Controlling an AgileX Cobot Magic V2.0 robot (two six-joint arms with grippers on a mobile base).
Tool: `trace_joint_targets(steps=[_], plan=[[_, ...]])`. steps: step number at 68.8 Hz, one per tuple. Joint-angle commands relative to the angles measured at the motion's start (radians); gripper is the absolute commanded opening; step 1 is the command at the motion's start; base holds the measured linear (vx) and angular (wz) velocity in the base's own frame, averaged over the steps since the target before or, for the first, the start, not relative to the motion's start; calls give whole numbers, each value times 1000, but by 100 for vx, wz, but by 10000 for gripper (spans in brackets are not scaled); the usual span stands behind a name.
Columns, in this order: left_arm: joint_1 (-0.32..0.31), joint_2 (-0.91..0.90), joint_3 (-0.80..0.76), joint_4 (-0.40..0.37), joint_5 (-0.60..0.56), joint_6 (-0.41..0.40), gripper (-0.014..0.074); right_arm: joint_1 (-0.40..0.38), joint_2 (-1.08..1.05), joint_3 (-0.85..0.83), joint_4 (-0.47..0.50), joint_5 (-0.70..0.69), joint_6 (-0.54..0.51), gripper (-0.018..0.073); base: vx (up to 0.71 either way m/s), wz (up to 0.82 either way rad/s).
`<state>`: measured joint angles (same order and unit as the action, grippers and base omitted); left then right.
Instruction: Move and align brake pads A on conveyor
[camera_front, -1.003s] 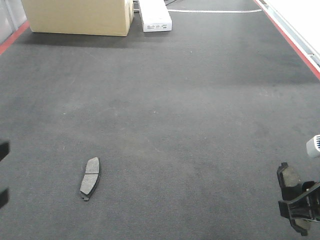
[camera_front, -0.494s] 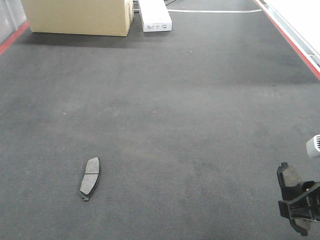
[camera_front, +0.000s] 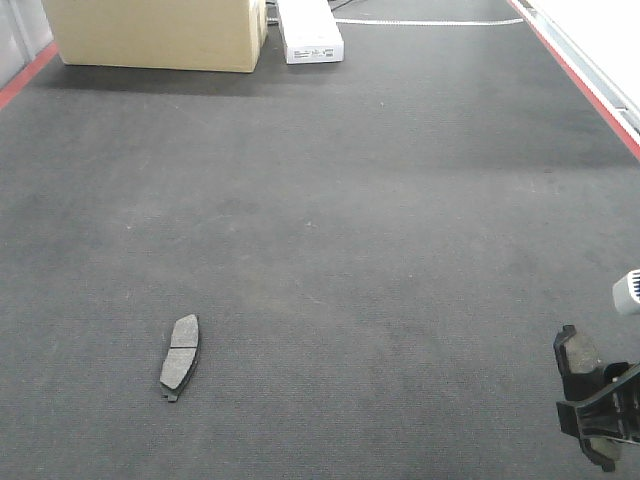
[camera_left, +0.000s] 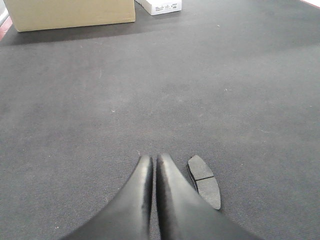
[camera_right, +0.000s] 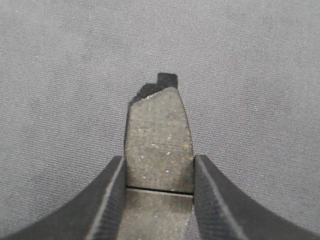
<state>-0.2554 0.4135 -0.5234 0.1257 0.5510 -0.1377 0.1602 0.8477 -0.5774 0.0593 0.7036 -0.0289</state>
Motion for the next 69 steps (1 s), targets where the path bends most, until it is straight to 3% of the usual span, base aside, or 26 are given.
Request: trace_joint_targets(steps=[1, 69], plan=[[4, 5, -26, 7, -64, -13, -6, 0, -6, -29, 1, -62, -9, -10, 0, 0], [4, 5, -26, 7, -64, -13, -6, 0, -6, -29, 2, -62, -9, -10, 0, 0]])
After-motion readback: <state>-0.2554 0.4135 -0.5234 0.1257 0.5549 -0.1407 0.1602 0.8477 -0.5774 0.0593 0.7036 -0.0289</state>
